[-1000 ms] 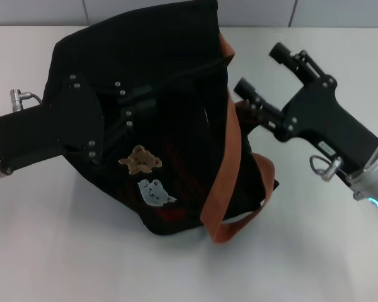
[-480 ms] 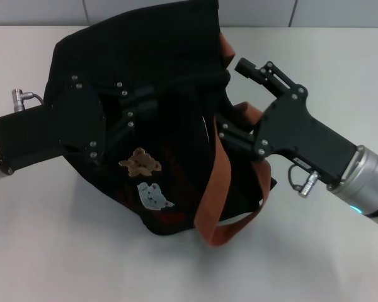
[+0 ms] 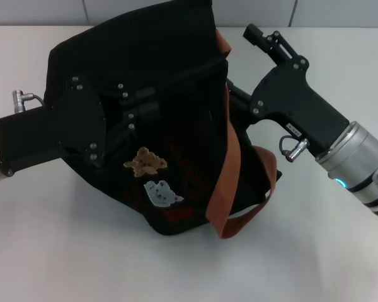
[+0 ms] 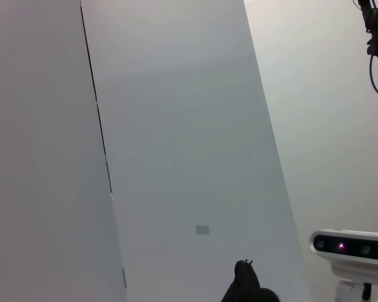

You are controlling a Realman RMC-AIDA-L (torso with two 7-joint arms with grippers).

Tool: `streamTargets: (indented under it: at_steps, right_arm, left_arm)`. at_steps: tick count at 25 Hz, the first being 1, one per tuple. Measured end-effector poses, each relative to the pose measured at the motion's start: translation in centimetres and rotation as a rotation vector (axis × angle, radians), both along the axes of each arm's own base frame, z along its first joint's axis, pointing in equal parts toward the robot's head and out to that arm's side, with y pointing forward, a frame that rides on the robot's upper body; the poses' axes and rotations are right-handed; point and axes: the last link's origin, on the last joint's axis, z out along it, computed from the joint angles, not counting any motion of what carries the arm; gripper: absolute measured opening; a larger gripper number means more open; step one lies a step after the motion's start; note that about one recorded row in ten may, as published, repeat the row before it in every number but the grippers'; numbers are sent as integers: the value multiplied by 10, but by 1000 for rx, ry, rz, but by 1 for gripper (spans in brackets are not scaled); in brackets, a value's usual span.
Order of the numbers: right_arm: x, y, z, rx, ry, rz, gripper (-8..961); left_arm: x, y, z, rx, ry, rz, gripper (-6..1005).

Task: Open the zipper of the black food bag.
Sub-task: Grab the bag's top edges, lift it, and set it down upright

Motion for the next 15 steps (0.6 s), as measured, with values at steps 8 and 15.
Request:
streamTargets:
  at_steps: [8, 15]
  right_arm:
    - [12, -14, 8, 16, 30, -2, 779]
    - [31, -25, 19, 9, 41, -20, 777]
  left_arm:
    - [-1, 0, 1, 3, 0, 3, 91]
    - [-1, 0, 2, 8, -2, 6, 92]
